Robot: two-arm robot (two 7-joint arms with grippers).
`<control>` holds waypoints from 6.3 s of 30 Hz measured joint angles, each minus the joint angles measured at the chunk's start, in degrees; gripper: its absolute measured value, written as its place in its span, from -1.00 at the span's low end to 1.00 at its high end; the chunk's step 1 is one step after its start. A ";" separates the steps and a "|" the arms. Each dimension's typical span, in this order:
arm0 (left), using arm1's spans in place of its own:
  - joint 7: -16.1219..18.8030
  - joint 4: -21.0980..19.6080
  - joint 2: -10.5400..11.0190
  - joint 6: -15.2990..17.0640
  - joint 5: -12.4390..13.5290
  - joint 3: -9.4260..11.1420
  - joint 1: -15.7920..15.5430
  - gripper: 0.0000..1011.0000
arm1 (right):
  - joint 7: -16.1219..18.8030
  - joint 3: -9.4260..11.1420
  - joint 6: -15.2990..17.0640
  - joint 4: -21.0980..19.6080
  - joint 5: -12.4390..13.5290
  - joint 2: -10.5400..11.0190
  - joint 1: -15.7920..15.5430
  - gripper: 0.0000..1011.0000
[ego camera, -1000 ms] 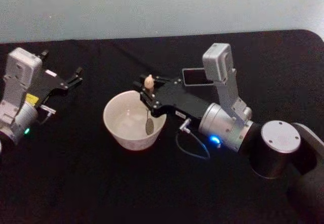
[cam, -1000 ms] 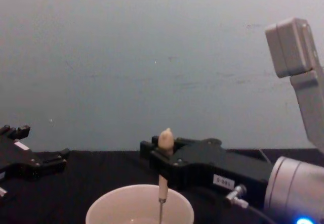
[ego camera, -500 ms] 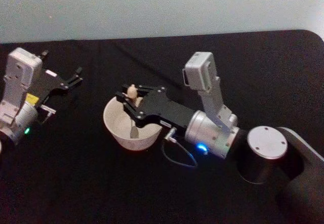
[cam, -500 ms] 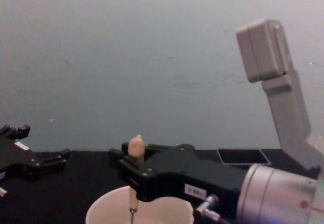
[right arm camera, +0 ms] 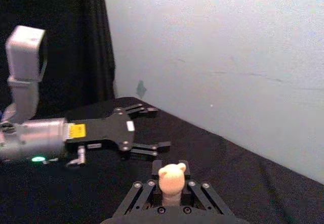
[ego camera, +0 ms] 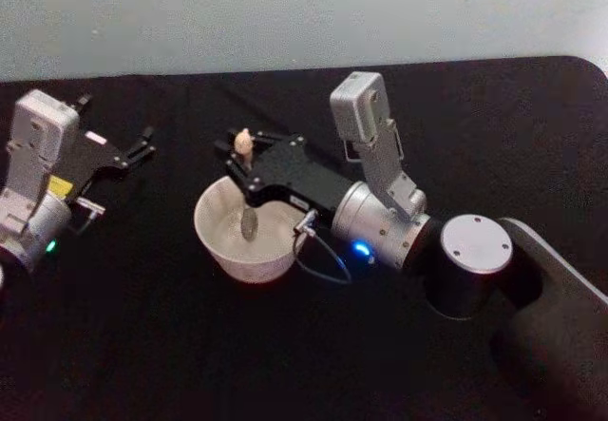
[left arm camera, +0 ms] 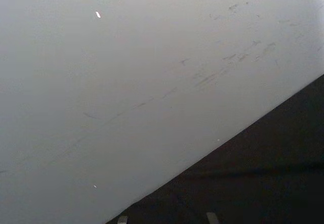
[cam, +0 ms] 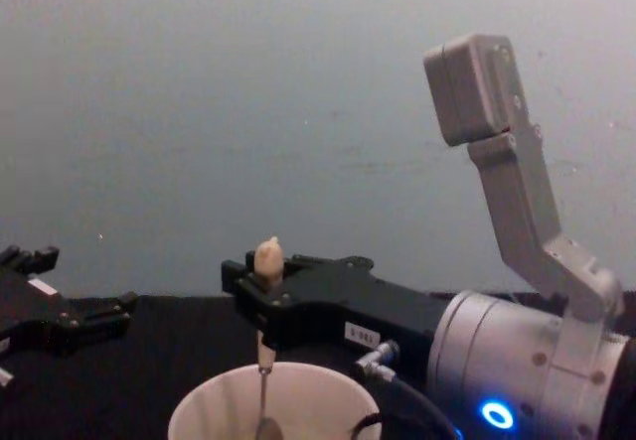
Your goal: Pick up the stirring spoon with one hand, stir inside the cup, then place it back in its original position.
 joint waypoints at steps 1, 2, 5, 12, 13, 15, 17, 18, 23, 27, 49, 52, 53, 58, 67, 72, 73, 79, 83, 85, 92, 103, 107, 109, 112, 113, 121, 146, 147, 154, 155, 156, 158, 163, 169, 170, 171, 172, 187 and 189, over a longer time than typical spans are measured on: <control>0.00 0.00 0.00 0.00 0.00 0.00 0.00 0.98 | -0.10 0.13 -0.03 0.22 -0.07 -0.09 0.11 -0.63; 0.00 0.00 0.00 0.00 0.00 0.00 0.00 0.98 | -0.16 0.27 -0.07 0.43 -0.11 -0.16 0.21 -0.63; 0.00 0.00 0.00 0.00 0.00 0.00 0.00 0.98 | -0.29 0.75 -0.13 1.00 -0.30 -0.27 0.49 -0.63; 0.00 0.00 0.00 0.00 0.00 0.00 0.00 0.98 | -0.30 1.49 -0.22 1.06 -0.48 -0.14 0.31 -0.63; 0.00 0.00 0.00 0.00 0.00 0.00 0.00 0.98 | -0.28 1.57 -0.24 0.96 -0.49 -0.07 0.24 -0.63; 0.00 0.00 0.00 0.00 0.00 0.00 0.00 0.98 | -0.24 1.74 -0.24 0.74 -0.49 0.13 0.07 -0.63; 0.00 0.00 0.00 0.00 0.00 0.00 0.00 0.98 | -0.18 2.08 -0.23 0.31 -0.48 0.50 -0.23 -0.63; 0.00 0.00 0.00 0.00 0.00 0.00 0.00 0.98 | -0.16 2.18 -0.21 0.16 -0.48 0.63 -0.34 -0.63; 0.00 0.00 0.00 0.00 0.00 0.00 0.00 0.98 | 0.29 2.88 -0.01 -1.10 0.02 1.68 -1.32 -0.63; 0.00 0.00 0.00 0.00 0.00 0.00 0.00 0.98 | 0.81 3.11 0.29 -2.51 0.59 2.62 -2.32 -0.63; 0.00 0.00 0.00 0.00 0.00 0.00 0.00 0.98 | 2.45 -0.23 1.20 -5.79 1.17 3.14 -4.24 -0.63; 0.00 0.00 0.00 0.00 0.00 0.00 0.00 0.98 | 2.06 -0.62 1.18 -4.89 0.86 2.23 -3.43 -0.63; 0.00 0.00 0.00 0.00 0.00 0.00 0.00 0.98 | 1.96 -0.70 1.16 -4.62 0.79 1.95 -3.20 -0.63; 0.00 0.00 0.00 0.00 0.00 0.00 0.00 0.98 | 0.90 -0.72 0.83 -2.60 0.17 0.42 -1.69 -0.63; 0.00 0.00 0.00 0.00 0.00 0.00 0.00 0.98 | -0.77 0.77 0.49 0.39 -0.67 -0.71 0.01 -0.63; 0.00 0.00 0.00 0.00 0.00 0.00 0.00 0.98 | -1.04 1.48 0.53 0.68 -0.76 -0.70 0.08 -0.63; 0.00 0.00 0.00 0.00 0.00 0.00 0.00 0.98 | -1.04 1.48 0.53 0.68 -0.76 -0.70 0.08 -0.63; 0.00 0.00 0.00 0.00 0.00 0.00 0.00 0.98 | -0.99 2.11 0.69 -0.03 -0.69 -0.54 -0.38 -0.63; 0.00 0.00 0.00 0.00 0.00 0.00 0.00 0.98 | -0.84 2.45 0.89 -1.05 -0.33 -0.36 -0.68 -0.63; 0.00 0.00 0.00 0.00 0.00 0.00 0.00 0.98 | -0.65 2.86 1.17 -2.56 0.41 -0.10 -1.11 -0.63; 0.00 0.00 0.00 0.00 0.00 0.00 0.00 0.98 | -0.11 4.03 1.46 -7.10 2.79 0.91 -2.17 -0.63; 0.00 0.00 0.00 0.00 0.00 0.00 0.00 0.98 | -1.78 7.29 1.79 -14.36 6.58 3.08 -3.43 -0.63; 0.00 0.00 0.00 0.00 0.00 0.00 0.00 0.98 | -3.34 8.85 2.07 -16.14 7.19 3.83 -3.70 -0.63; 0.00 0.00 0.00 0.00 0.00 0.00 0.00 0.98 | -4.29 9.81 2.37 -17.06 7.35 4.38 -3.92 -0.63; 0.00 0.00 0.00 0.00 0.00 0.00 0.00 0.98 | -5.90 10.96 3.53 -18.29 7.12 5.35 -4.26 -0.63; 0.00 0.00 0.00 0.00 0.00 0.00 0.00 0.98 | -6.33 11.21 4.01 -18.55 6.90 5.64 -4.36 -0.63; 0.00 0.00 0.00 0.00 0.00 0.00 0.00 0.98 | -9.60 13.06 6.64 -20.13 3.65 7.51 -5.93 -0.63; 0.00 0.00 0.00 0.00 0.00 0.00 0.00 0.98 | -10.49 13.51 7.82 -14.44 -2.17 4.35 -7.22 -0.63; 0.00 0.00 0.00 0.00 0.00 0.00 0.00 0.98 | -10.49 13.51 7.82 -14.44 -2.17 4.35 -7.22 -0.63; 0.00 0.00 0.00 0.00 0.00 0.00 0.00 0.98 | -10.59 13.31 8.02 -11.19 -3.63 3.14 -7.20 -0.63; 0.00 0.00 0.00 0.00 0.00 0.00 0.00 0.98 | -10.61 13.28 8.02 -10.59 -3.92 2.93 -7.17 -0.63; 0.00 0.00 0.00 0.00 0.00 0.00 0.00 0.98 | -10.62 13.27 8.02 -10.31 -4.05 2.83 -7.14 -0.63; 0.00 0.00 0.00 0.00 0.00 0.00 0.00 0.98 | -10.66 13.27 8.01 -9.58 -4.46 2.53 -7.04 -0.63; 0.00 0.00 0.00 0.00 0.00 0.00 0.00 0.98 | -10.66 13.27 7.93 -8.55 -5.17 2.00 -6.80 -0.63; 0.00 0.00 0.00 0.00 0.00 0.00 0.00 0.98 | -10.59 13.25 7.85 -7.24 -6.11 1.46 -6.56 -0.63; 0.00 0.00 0.00 0.00 0.00 0.00 0.00 0.98 | -10.59 13.24 7.87 -7.14 -6.22 1.40 -6.56 -0.63; 0.00 0.00 0.00 0.00 0.00 0.00 0.00 0.98 | -10.57 13.25 7.89 -6.97 -6.40 1.29 -6.55 -0.63; 0.00 0.00 0.00 0.00 0.00 0.00 0.00 0.98 | -10.56 13.25 7.91 -6.89 -6.47 1.23 -6.55 -0.63; 0.00 0.00 0.00 0.00 0.00 0.00 0.00 0.98 | -10.46 13.32 8.01 -6.58 -7.22 1.03 -6.54 -0.63; 0.00 0.00 0.00 0.00 0.00 0.00 0.00 0.98 | -10.45 13.33 8.01 -6.58 -7.22 1.04 -6.54 -0.63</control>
